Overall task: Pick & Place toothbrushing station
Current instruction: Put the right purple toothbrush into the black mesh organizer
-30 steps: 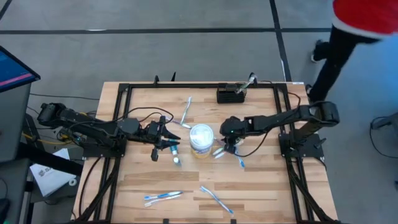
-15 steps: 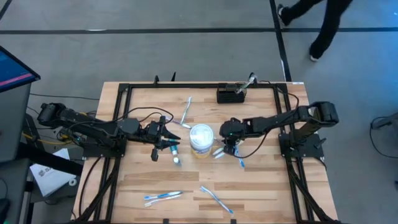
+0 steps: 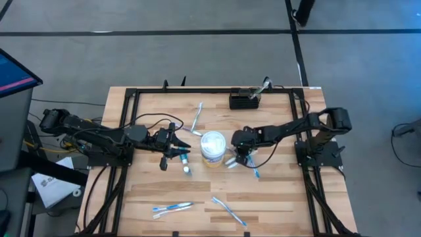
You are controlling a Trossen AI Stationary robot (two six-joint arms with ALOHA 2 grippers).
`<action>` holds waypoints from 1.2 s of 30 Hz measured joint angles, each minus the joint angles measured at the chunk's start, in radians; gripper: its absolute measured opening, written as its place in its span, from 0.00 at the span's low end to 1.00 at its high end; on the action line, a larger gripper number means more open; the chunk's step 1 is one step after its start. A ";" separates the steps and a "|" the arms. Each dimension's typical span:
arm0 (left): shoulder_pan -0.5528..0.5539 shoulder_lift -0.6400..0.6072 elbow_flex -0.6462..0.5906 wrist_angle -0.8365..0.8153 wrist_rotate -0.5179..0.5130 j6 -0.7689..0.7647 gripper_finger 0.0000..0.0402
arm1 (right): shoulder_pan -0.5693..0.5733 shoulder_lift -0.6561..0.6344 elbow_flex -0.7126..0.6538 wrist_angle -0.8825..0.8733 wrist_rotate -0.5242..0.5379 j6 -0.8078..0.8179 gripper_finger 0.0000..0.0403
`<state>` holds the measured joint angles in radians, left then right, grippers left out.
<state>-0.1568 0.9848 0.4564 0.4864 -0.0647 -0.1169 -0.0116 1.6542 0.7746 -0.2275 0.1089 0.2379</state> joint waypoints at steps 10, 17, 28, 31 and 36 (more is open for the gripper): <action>0.000 0.000 0.000 0.000 -0.003 0.000 0.20 | 0.000 -0.006 0.015 -0.021 0.002 -0.001 0.29; 0.000 0.000 0.000 0.000 -0.005 0.000 0.20 | 0.010 -0.005 0.071 -0.029 0.004 -0.009 0.29; 0.000 0.000 0.000 0.000 -0.003 0.000 0.20 | 0.052 0.004 0.070 -0.059 0.006 -0.001 0.29; 0.000 0.000 0.000 0.000 -0.003 0.000 0.20 | 0.058 0.004 0.070 -0.056 0.024 -0.001 0.29; 0.000 0.000 0.000 0.000 0.000 -0.001 0.20 | 0.063 0.004 0.070 -0.057 0.046 -0.001 0.29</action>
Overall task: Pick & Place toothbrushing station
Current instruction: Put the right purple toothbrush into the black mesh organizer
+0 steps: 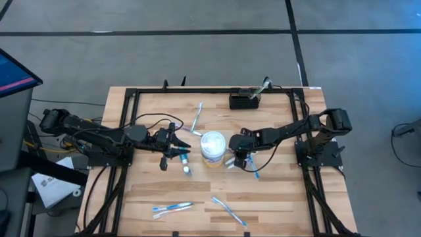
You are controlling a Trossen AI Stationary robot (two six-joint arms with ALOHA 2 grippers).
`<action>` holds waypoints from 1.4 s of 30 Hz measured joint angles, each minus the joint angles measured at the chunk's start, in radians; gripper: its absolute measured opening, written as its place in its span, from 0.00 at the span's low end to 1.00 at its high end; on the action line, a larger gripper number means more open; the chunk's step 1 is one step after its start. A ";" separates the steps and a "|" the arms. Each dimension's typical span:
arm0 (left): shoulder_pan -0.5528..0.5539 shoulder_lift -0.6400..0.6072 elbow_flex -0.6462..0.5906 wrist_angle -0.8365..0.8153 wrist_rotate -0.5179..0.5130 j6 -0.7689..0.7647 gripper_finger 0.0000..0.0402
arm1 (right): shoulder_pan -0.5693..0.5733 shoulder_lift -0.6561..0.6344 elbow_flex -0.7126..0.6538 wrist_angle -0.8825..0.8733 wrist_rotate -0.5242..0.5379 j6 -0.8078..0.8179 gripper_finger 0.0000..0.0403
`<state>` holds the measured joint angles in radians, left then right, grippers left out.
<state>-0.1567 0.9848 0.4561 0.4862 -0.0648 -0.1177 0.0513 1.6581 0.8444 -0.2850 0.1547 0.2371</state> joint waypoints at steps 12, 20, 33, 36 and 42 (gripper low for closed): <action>0.000 0.000 0.000 0.000 0.000 -0.023 0.20 | 0.002 0.003 0.000 -0.027 0.004 0.026 0.29; 0.000 0.000 0.000 0.000 0.000 -0.023 0.20 | 0.002 0.091 0.008 0.000 0.007 0.031 0.28; 0.000 0.000 -0.028 0.005 -0.004 -0.045 0.20 | 0.012 0.082 0.059 -0.059 0.102 0.030 0.05; 0.000 0.000 -0.028 0.006 -0.004 -0.047 0.20 | 0.011 0.044 0.069 -0.059 0.141 0.029 0.03; 0.000 0.000 -0.028 0.010 -0.003 -0.048 0.20 | 0.008 -0.039 0.067 -0.070 0.187 0.025 0.03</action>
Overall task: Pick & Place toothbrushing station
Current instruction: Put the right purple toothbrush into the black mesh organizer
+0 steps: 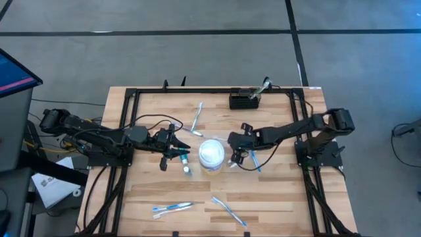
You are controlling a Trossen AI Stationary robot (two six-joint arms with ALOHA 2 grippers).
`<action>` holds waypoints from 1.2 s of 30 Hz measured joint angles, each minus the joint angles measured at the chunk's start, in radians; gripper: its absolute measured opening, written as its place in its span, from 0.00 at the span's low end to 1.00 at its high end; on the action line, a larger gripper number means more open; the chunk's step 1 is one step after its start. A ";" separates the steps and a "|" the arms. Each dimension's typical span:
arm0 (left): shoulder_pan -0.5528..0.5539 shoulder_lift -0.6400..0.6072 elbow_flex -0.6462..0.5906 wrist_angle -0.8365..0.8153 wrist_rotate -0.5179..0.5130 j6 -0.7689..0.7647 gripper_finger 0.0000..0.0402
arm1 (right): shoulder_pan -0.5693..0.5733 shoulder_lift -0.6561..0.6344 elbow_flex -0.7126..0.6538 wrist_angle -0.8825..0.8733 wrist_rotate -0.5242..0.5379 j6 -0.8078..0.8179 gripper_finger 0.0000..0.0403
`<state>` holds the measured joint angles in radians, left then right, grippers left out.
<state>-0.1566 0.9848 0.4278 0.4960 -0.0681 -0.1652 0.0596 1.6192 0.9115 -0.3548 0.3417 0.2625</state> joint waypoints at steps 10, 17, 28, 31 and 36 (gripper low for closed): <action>0.000 0.000 0.000 0.008 0.000 0.000 0.20 | -0.001 -0.164 0.001 0.070 0.128 -0.029 0.03; 0.001 0.000 0.000 0.027 0.001 0.002 0.20 | -0.001 -0.283 0.002 0.254 0.139 -0.145 0.03; 0.001 0.000 0.000 0.183 -0.015 0.100 0.20 | 0.054 -0.322 0.002 0.602 0.077 -0.316 0.03; 0.001 0.000 0.000 0.221 -0.028 0.109 0.20 | 0.066 -0.321 0.002 0.686 0.023 -0.350 0.03; 0.002 0.016 0.001 0.256 -0.062 0.109 0.20 | 0.073 -0.321 0.002 0.805 -0.045 -0.390 0.03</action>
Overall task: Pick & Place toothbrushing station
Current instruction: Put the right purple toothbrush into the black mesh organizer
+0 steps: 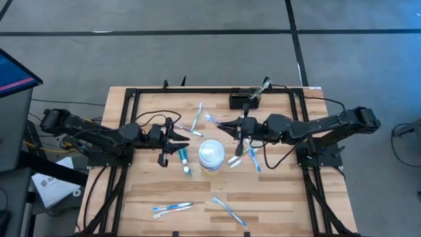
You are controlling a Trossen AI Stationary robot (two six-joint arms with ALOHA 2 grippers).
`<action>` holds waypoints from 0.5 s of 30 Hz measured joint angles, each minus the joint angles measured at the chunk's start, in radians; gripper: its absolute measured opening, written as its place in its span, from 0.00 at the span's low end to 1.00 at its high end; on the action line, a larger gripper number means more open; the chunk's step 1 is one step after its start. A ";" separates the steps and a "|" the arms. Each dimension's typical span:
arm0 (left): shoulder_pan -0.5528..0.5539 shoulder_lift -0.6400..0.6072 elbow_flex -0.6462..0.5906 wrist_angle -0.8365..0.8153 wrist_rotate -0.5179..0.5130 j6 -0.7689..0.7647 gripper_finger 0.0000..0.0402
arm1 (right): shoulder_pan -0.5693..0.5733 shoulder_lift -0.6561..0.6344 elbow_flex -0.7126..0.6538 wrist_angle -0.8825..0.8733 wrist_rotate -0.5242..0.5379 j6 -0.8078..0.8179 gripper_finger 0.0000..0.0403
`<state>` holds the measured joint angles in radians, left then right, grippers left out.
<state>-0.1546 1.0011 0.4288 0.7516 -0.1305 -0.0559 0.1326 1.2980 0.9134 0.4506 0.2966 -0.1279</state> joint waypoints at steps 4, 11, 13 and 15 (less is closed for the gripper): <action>0.006 0.096 0.001 0.150 0.006 0.011 0.20 | -0.003 0.000 0.000 0.014 -0.041 -0.003 0.03; 0.050 0.313 0.053 0.358 0.030 0.053 0.20 | 0.004 0.000 0.000 0.018 -0.042 -0.004 0.03; 0.067 0.368 0.094 0.357 0.071 0.052 0.20 | 0.004 0.000 0.000 0.018 -0.042 -0.007 0.03; 0.080 0.416 0.139 0.357 0.097 0.052 0.20 | 0.005 0.000 0.000 0.018 -0.042 -0.006 0.03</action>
<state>-0.0745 1.4175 0.5675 1.1085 -0.0334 -0.0036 0.1375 1.2980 0.9134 0.4690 0.2543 -0.1341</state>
